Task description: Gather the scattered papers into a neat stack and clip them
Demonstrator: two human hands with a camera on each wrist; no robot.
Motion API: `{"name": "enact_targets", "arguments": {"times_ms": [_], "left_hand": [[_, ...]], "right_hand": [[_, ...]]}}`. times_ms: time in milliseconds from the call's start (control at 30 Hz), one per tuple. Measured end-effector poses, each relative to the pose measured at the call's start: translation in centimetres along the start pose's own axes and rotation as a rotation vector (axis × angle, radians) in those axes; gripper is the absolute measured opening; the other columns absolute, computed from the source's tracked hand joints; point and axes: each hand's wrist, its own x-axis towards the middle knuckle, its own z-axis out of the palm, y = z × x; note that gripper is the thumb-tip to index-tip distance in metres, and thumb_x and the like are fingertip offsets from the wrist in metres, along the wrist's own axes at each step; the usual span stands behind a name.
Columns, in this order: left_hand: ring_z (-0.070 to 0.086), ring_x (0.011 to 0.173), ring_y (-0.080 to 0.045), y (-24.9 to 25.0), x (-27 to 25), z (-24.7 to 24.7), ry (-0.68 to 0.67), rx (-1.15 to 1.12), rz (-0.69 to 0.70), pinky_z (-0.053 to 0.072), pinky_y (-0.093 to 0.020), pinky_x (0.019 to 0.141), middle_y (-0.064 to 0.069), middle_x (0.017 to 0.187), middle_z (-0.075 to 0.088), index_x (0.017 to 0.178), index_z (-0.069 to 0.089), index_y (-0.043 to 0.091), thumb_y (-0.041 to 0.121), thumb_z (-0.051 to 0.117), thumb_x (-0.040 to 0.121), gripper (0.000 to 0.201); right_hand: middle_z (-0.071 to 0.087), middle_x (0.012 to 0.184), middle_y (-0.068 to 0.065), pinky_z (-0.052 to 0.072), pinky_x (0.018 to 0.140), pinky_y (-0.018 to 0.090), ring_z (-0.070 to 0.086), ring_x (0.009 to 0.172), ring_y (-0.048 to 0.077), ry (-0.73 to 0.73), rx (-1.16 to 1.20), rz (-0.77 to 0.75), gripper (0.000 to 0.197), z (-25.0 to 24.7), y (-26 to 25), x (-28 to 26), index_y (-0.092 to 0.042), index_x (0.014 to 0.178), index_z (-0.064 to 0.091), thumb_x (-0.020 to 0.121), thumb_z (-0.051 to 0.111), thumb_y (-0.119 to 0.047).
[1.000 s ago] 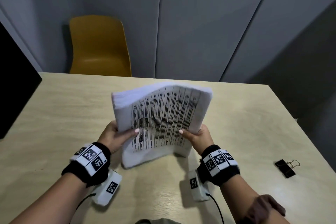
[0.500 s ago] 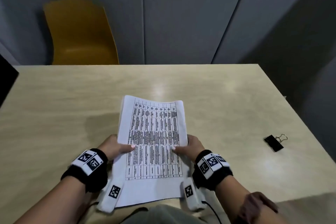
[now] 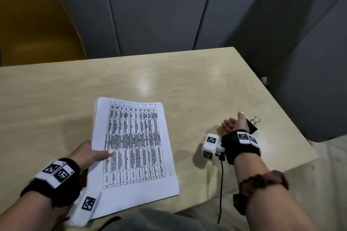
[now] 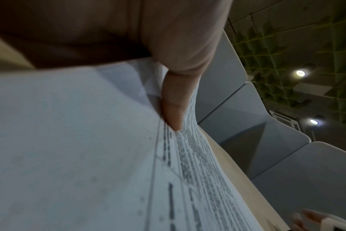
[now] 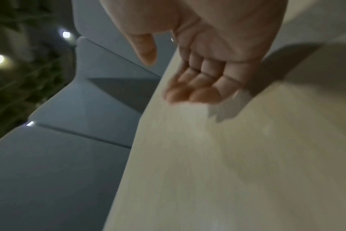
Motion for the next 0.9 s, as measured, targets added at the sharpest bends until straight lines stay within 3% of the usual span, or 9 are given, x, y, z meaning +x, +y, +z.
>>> {"name": "enact_targets", "arguments": {"times_ms": [33, 100, 167, 300, 433, 533, 700, 833, 900], "left_hand": [[0.062, 0.105, -0.032, 0.1, 0.0, 0.3, 0.006, 0.002, 0.001, 0.039, -0.050, 0.103, -0.019, 0.120, 0.064, 0.120, 0.057, 0.000, 0.021, 0.081, 0.064, 0.064], [0.061, 0.105, -0.031, 0.0, 0.1, 0.4, 0.010, 0.008, -0.001, 0.039, -0.048, 0.103, -0.019, 0.120, 0.063, 0.121, 0.056, 0.000, 0.019, 0.080, 0.065, 0.063], [0.060, 0.105, -0.031, -0.1, 0.3, 0.6, 0.014, 0.018, 0.000, 0.039, -0.045, 0.103, -0.019, 0.120, 0.063, 0.121, 0.056, 0.000, 0.013, 0.077, 0.071, 0.056], [0.061, 0.105, -0.032, -0.4, 0.7, 0.6, 0.028, 0.006, 0.001, 0.039, -0.047, 0.102, -0.017, 0.118, 0.064, 0.120, 0.056, 0.000, 0.019, 0.081, 0.065, 0.063], [0.062, 0.104, -0.033, -0.5, 0.9, 0.7, 0.025, -0.035, -0.013, 0.040, -0.051, 0.102, -0.018, 0.116, 0.065, 0.119, 0.057, 0.000, 0.020, 0.082, 0.064, 0.063], [0.063, 0.103, -0.032, -0.7, 0.9, 0.6, 0.009, -0.040, -0.014, 0.041, -0.052, 0.101, -0.016, 0.114, 0.067, 0.118, 0.057, 0.002, 0.033, 0.087, 0.053, 0.078], [0.063, 0.101, -0.030, -0.7, 0.6, 1.1, 0.026, -0.045, -0.005, 0.041, -0.043, 0.100, -0.016, 0.112, 0.066, 0.115, 0.059, -0.004, 0.009, 0.075, 0.073, 0.047], [0.062, 0.104, -0.031, -0.8, 0.1, 1.1, 0.033, -0.059, -0.007, 0.042, -0.042, 0.100, -0.017, 0.112, 0.065, 0.118, 0.056, -0.004, 0.018, 0.081, 0.068, 0.060], [0.063, 0.102, -0.030, -1.3, -0.1, 0.9, 0.025, -0.072, -0.010, 0.043, -0.045, 0.101, -0.015, 0.112, 0.067, 0.116, 0.057, -0.001, 0.033, 0.086, 0.053, 0.077]], "right_hand": [[0.056, 0.072, 0.008, 0.044, 0.059, 0.027, 0.056, 0.067, 0.027, 0.120, -0.150, -0.143, 0.028, -0.5, -0.7, 0.2, -0.008, 0.091, 0.055, 0.087, 0.053, -0.035], [0.058, 0.085, 0.012, 0.039, 0.070, 0.030, 0.058, 0.088, 0.032, 0.289, -0.478, -0.533, 0.014, -0.6, -1.4, 0.2, -0.009, 0.091, 0.057, 0.081, 0.056, -0.019], [0.054, 0.112, 0.014, 0.037, 0.085, 0.035, 0.049, 0.108, 0.033, 0.369, -0.716, -0.753, 0.028, -0.8, -1.4, 0.6, -0.012, 0.104, 0.053, 0.076, 0.056, -0.014], [0.022, 0.148, 0.012, 0.020, 0.109, 0.047, 0.023, 0.133, 0.034, 0.425, -1.106, -0.564, 0.062, -1.6, -1.0, 3.2, -0.018, 0.134, 0.033, 0.076, 0.056, -0.010], [0.035, 0.138, 0.013, 0.031, 0.104, 0.046, 0.042, 0.121, 0.036, 0.365, -1.122, -0.534, 0.040, -2.3, -0.6, 4.2, -0.010, 0.126, 0.050, 0.086, 0.051, -0.009], [0.053, 0.123, 0.014, 0.048, 0.091, 0.039, 0.056, 0.107, 0.036, 0.247, -1.032, -0.576, 0.028, -2.4, -0.6, 3.6, -0.012, 0.110, 0.065, 0.086, 0.054, -0.004], [0.071, 0.083, 0.006, 0.048, 0.082, 0.024, 0.065, 0.086, 0.023, -0.140, -0.895, -0.675, 0.023, 0.7, 1.7, -1.0, -0.017, 0.091, 0.070, 0.082, 0.059, 0.001], [0.071, 0.073, 0.005, 0.058, 0.079, 0.038, 0.070, 0.075, 0.023, -0.517, -0.828, -0.637, 0.034, 4.8, 5.7, -6.5, -0.030, 0.065, 0.062, 0.075, 0.068, 0.002], [0.069, 0.070, 0.002, 0.058, 0.078, 0.033, 0.068, 0.073, 0.020, -0.627, -0.903, -0.685, 0.030, 6.7, 7.6, -9.0, -0.029, 0.063, 0.061, 0.074, 0.071, -0.003]]}}
